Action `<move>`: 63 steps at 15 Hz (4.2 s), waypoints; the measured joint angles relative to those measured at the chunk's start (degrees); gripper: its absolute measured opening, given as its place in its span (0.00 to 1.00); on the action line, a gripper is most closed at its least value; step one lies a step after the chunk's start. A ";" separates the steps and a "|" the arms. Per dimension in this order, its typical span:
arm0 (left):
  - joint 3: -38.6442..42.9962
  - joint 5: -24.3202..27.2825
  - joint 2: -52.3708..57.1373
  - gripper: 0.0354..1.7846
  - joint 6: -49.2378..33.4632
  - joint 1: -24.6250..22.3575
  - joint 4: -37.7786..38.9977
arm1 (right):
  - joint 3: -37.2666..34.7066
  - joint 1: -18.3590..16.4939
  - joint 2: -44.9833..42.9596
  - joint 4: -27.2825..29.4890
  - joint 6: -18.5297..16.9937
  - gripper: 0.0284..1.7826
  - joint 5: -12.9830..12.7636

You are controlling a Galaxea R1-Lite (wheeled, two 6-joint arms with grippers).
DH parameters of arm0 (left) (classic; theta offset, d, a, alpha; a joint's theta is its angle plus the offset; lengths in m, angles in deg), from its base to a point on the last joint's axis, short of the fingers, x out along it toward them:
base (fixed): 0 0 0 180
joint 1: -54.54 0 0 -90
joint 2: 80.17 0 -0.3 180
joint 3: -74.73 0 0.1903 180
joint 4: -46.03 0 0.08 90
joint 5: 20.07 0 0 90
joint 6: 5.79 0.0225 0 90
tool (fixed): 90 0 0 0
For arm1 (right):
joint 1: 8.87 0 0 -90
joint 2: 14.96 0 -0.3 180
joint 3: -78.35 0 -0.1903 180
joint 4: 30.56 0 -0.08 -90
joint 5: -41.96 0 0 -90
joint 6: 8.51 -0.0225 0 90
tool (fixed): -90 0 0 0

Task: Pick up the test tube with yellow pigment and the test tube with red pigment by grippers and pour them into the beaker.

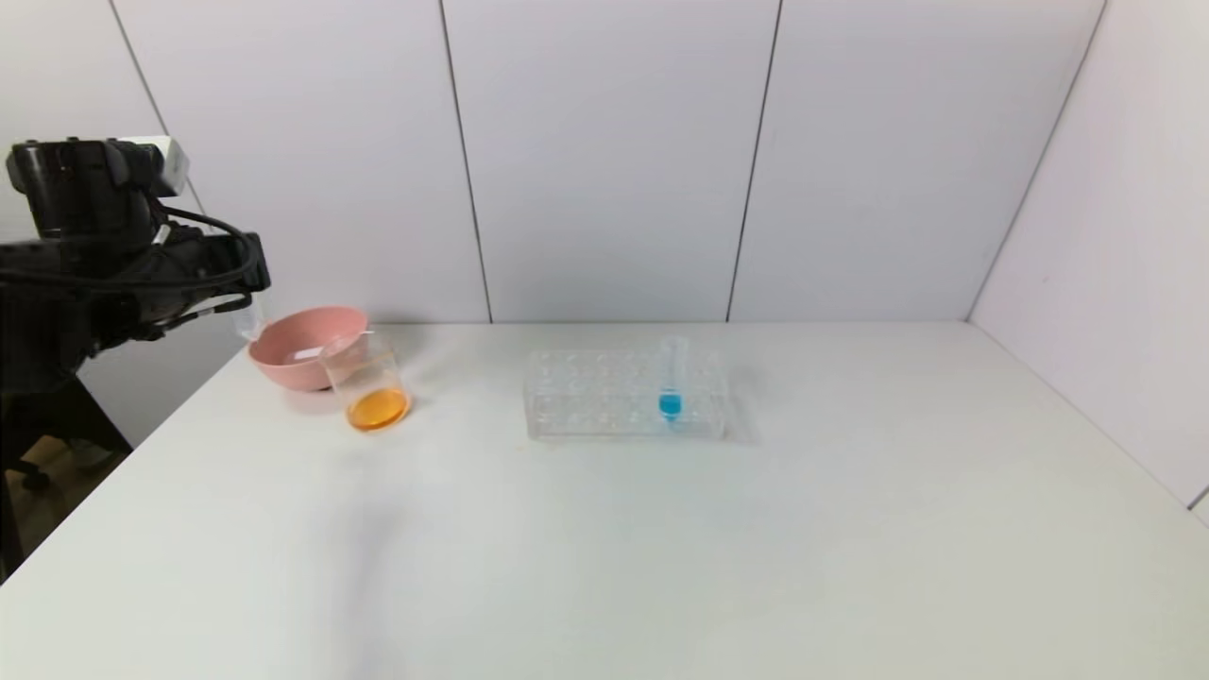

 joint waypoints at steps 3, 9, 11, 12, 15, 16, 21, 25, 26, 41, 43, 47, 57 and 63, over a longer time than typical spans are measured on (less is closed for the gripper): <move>-0.27 -2.80 -7.28 0.23 -2.83 -0.13 13.01 | 0.00 0.00 0.00 0.00 0.00 0.96 0.00; -10.83 -6.08 -21.70 0.23 -3.49 0.22 18.08 | 0.00 -0.02 0.00 0.00 0.02 0.96 0.00; -11.39 -6.08 -23.54 0.23 -3.46 0.46 18.21 | 0.00 -0.02 0.00 -0.02 0.00 0.96 0.00; -11.54 -6.12 -23.91 0.25 -3.46 0.59 18.21 | 0.00 -0.02 0.00 0.00 0.02 0.96 0.00; -11.82 -6.50 -24.17 0.35 -3.44 0.88 18.22 | 0.00 -0.02 0.00 0.00 0.00 0.96 0.00; -11.72 -6.72 -24.06 0.42 -3.46 0.80 18.27 | 0.00 -0.02 0.00 -0.02 0.02 0.96 0.00; -10.89 -7.02 -23.10 0.85 -3.41 0.85 18.36 | 0.00 -0.02 0.00 0.00 0.00 0.96 0.02; -4.62 -6.42 -16.21 0.99 -2.91 1.40 18.12 | 0.00 0.02 0.00 0.00 0.00 0.96 0.00; -1.65 -4.79 -12.32 0.99 -2.63 1.51 17.97 | 0.00 0.00 0.00 0.00 0.00 0.96 0.00; 21.78 17.31 65.40 0.99 3.46 1.66 -21.39 | 0.00 -0.02 0.00 0.00 0.00 0.96 0.00; 24.41 17.41 73.78 0.99 3.77 1.77 -26.16 | 0.00 0.00 0.00 0.00 0.00 0.96 0.00; 31.07 17.03 88.83 0.99 6.06 3.04 -29.38 | 0.00 -0.02 0.00 0.00 0.00 0.96 0.00; 61.75 11.01 99.85 0.99 1.00 4.23 -30.34 | 0.00 0.00 0.00 0.00 0.00 0.96 0.02; 63.21 10.64 99.88 0.99 -1.16 4.23 -29.75 | 0.00 0.00 0.00 0.00 0.00 0.96 0.00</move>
